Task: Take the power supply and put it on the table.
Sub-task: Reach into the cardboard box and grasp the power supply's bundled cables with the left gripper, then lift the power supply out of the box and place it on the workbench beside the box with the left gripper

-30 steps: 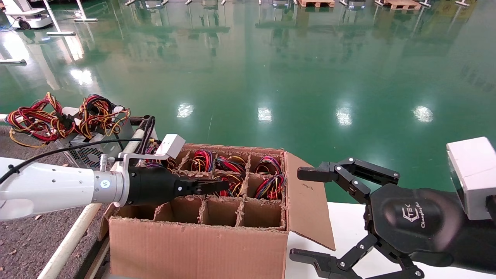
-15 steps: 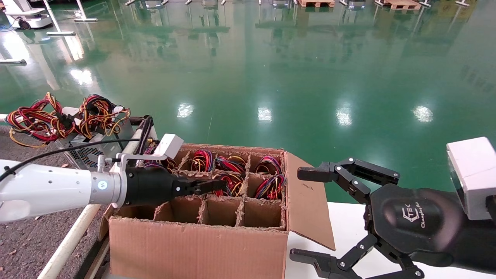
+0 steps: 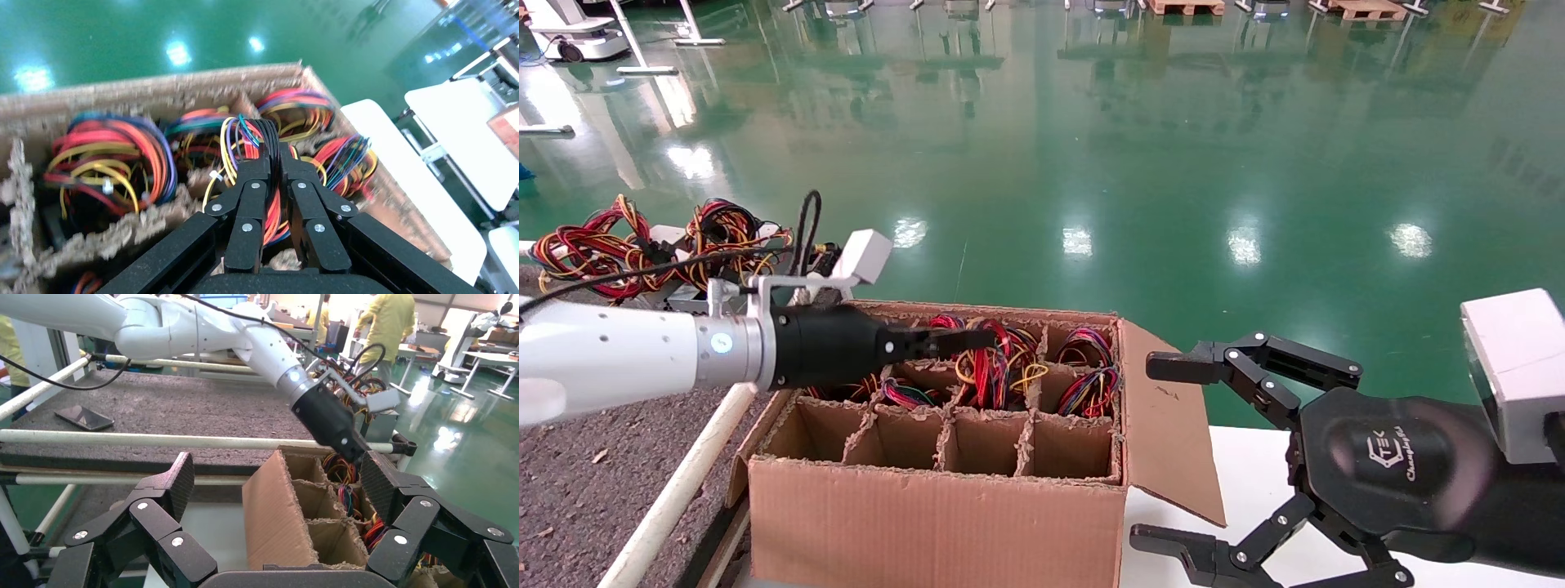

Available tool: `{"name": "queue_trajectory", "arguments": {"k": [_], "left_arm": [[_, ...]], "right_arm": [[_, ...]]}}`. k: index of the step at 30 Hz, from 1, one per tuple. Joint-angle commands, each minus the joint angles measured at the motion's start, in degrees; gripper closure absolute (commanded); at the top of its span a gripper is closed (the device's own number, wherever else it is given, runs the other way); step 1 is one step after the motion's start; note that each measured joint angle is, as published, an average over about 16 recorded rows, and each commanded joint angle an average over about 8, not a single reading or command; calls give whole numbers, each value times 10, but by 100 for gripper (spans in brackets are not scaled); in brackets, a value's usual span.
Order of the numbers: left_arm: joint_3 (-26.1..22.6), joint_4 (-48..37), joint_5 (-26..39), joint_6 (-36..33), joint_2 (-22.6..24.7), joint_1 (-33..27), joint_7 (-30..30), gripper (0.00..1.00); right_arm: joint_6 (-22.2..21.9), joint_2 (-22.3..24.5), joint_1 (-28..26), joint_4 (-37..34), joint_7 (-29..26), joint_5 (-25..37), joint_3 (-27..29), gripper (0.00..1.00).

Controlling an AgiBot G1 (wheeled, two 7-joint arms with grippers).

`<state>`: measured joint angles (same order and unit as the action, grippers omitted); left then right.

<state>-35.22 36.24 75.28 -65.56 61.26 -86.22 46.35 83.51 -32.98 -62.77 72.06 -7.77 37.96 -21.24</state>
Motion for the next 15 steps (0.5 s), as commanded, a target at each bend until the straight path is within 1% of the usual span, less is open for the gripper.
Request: {"name": "queue_trajectory", "arguments": {"k": [1, 8, 15], "left_arm": [[3, 1, -4, -1, 0, -5, 3, 100], [17, 8, -24, -16, -10, -34, 24, 100], [34, 10, -40, -17, -25, -68, 41, 100]], "right_arm": [[0, 0, 0, 0, 0, 0, 0, 0], [0, 0, 0, 0, 0, 0, 0, 0], [0, 0, 0, 0, 0, 0, 0, 0]]}}
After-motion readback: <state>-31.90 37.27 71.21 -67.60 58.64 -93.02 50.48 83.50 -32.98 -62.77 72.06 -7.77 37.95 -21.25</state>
